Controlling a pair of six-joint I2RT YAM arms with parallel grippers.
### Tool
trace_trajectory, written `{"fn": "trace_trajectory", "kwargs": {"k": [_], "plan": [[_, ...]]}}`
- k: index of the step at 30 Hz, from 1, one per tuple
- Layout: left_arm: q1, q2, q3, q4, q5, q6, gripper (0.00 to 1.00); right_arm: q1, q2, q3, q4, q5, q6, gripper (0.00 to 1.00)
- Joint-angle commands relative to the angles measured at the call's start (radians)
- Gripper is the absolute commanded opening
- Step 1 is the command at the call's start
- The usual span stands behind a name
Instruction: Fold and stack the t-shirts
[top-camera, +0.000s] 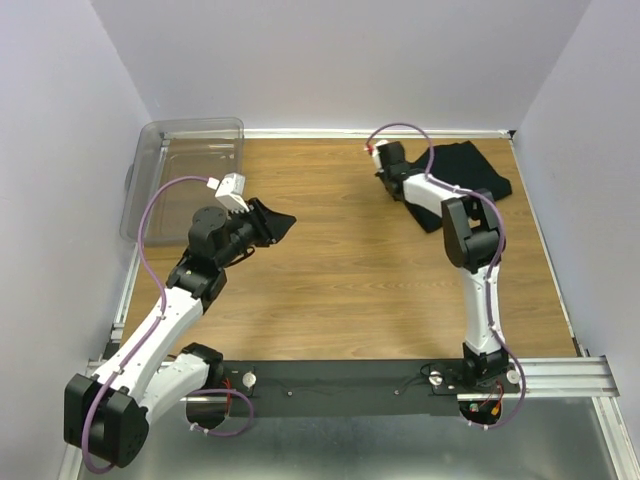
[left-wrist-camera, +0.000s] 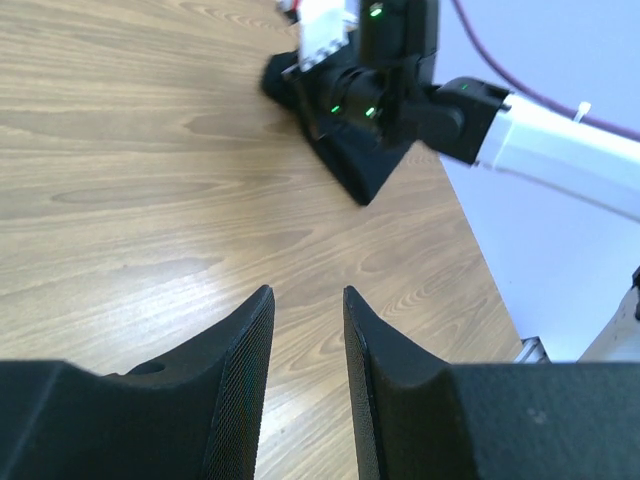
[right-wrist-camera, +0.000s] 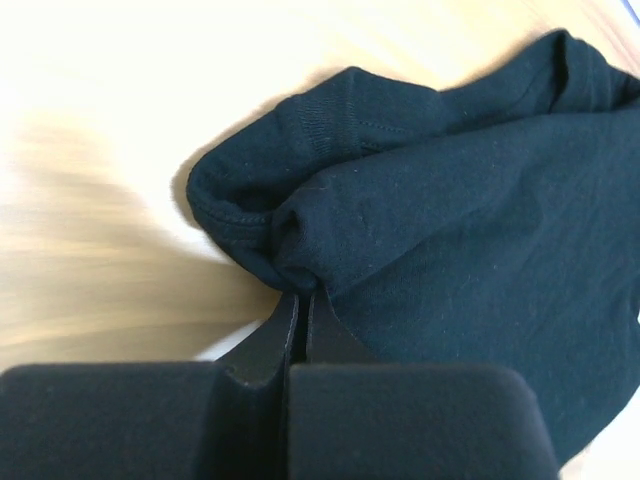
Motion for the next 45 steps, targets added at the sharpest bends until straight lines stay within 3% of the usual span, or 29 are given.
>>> {"fn": "trace_trajectory", "kwargs": {"k": [1,4,6,10,11,17,21,25,31,34,43,45], "plan": [[0.004,-0.003,-0.019,-0.027,0.012,0.020,0.42,-0.117,0.037,0.001,-0.014,0.057,-0.002,0.01],[0.004,0.014,-0.029,-0.015,0.022,0.015,0.42,-0.163,0.058,0.027,-0.009,0.053,-0.032,0.01],[0.004,0.023,-0.038,0.000,0.029,0.011,0.42,-0.176,0.087,0.067,-0.008,0.051,-0.049,0.08],[0.004,0.037,-0.056,0.023,0.038,-0.002,0.42,-0.180,0.126,0.131,-0.005,0.042,-0.056,0.34],[0.004,0.040,-0.061,0.025,0.038,-0.003,0.42,-0.180,0.129,0.154,-0.005,0.013,-0.042,0.43],[0.006,0.025,-0.053,0.005,0.030,-0.006,0.42,-0.180,0.077,0.177,-0.008,-0.318,0.122,0.66],[0.006,-0.001,-0.036,-0.029,0.022,-0.002,0.42,-0.187,0.026,0.211,-0.014,-0.473,0.207,0.66],[0.006,-0.045,-0.029,-0.066,0.007,0.014,0.42,-0.190,-0.113,0.110,-0.034,-0.403,0.121,0.66],[0.006,-0.067,-0.055,-0.063,0.027,0.015,0.42,-0.230,-0.278,-0.209,-0.034,-0.213,0.024,0.66],[0.007,-0.069,-0.075,-0.024,0.048,-0.003,0.42,-0.242,-0.261,-0.263,-0.032,-0.193,0.021,0.67],[0.006,-0.121,-0.119,-0.015,0.052,-0.025,0.42,-0.242,-0.132,-0.217,0.001,-0.070,-0.008,0.66],[0.006,-0.125,-0.121,-0.029,0.049,-0.019,0.42,-0.244,-0.121,-0.217,0.018,-0.053,-0.020,0.59]]}}
